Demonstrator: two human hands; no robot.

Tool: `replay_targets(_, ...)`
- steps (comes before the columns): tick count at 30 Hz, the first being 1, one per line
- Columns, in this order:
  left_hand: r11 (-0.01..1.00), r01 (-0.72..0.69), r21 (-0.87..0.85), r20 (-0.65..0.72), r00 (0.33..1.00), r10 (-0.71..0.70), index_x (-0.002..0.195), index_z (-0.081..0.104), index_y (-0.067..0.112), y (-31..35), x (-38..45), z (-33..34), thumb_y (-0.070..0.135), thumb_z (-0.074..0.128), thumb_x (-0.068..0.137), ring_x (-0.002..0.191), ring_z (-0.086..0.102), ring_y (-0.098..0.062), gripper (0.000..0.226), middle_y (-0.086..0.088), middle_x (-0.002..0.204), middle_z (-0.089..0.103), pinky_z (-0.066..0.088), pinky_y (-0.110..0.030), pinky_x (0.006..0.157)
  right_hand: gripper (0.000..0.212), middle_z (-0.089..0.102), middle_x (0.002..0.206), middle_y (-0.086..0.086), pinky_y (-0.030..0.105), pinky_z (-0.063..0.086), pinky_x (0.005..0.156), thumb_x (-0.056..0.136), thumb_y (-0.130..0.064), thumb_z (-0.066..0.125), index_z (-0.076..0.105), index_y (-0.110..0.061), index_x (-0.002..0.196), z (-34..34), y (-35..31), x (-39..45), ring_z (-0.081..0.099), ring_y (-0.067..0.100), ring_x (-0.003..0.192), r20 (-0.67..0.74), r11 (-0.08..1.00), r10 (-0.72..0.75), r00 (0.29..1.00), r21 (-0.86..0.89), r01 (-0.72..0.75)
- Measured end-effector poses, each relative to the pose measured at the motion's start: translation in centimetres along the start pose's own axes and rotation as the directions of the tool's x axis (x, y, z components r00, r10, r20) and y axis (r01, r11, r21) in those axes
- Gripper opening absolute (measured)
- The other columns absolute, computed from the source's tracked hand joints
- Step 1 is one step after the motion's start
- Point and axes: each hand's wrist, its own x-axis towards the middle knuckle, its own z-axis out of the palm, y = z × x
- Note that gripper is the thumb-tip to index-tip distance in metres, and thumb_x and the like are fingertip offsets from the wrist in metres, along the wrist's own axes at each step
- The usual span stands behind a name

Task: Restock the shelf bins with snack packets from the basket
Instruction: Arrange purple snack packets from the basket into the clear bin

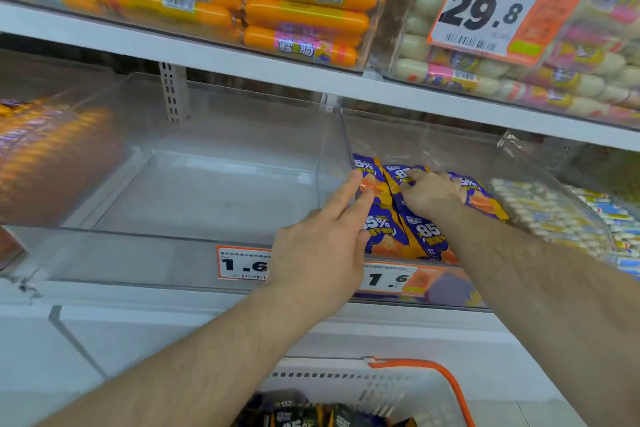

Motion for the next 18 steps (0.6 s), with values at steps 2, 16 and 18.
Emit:
replay_targets(2,1.0,0.001,0.011,0.008,1.0,-0.001,0.153,0.008,0.039,0.0,0.0,0.0,0.041,0.033,0.103,0.129,0.046,-0.011,0.056,0.025,0.158,-0.017,0.047,-0.033,0.088,0.05,0.028,0.156,0.017,0.054,0.027,0.111,0.1,-0.05,0.039,0.037,-0.036,0.148,0.0,0.0,-0.1,0.024,0.042,0.142,0.001,1.0,0.011,1.0,0.0,-0.011)
replay_targets(16,0.937,-0.15,-0.316,-0.27,0.961,0.063,0.129,0.059,0.024,-1.4,-0.5,-0.1,0.022,0.051,0.093,0.114,0.044,-0.017,0.037,-0.002,0.138,0.039,0.054,-0.04,0.084,0.034,0.059,0.125,0.015,0.045,0.031,0.099,0.097,-0.033,0.039,0.068,-0.021,0.112,-3.4,-1.7,-4.5,0.045,0.037,0.12,-0.309,0.989,-0.145,0.94,-0.085,0.125)
replay_targets(18,0.924,-0.311,-0.223,-0.373,0.903,0.214,0.104,0.065,0.017,-1.8,-1.6,-0.4,0.022,0.049,0.084,0.088,0.053,-0.023,0.027,-0.003,0.106,0.051,0.054,-0.039,0.068,0.028,0.067,0.102,0.012,0.041,0.033,0.085,0.093,-0.029,0.048,0.072,-0.014,0.093,-3.6,-1.9,-7.7,0.053,0.034,0.103,-0.6,0.938,-0.332,0.727,-0.127,0.324)
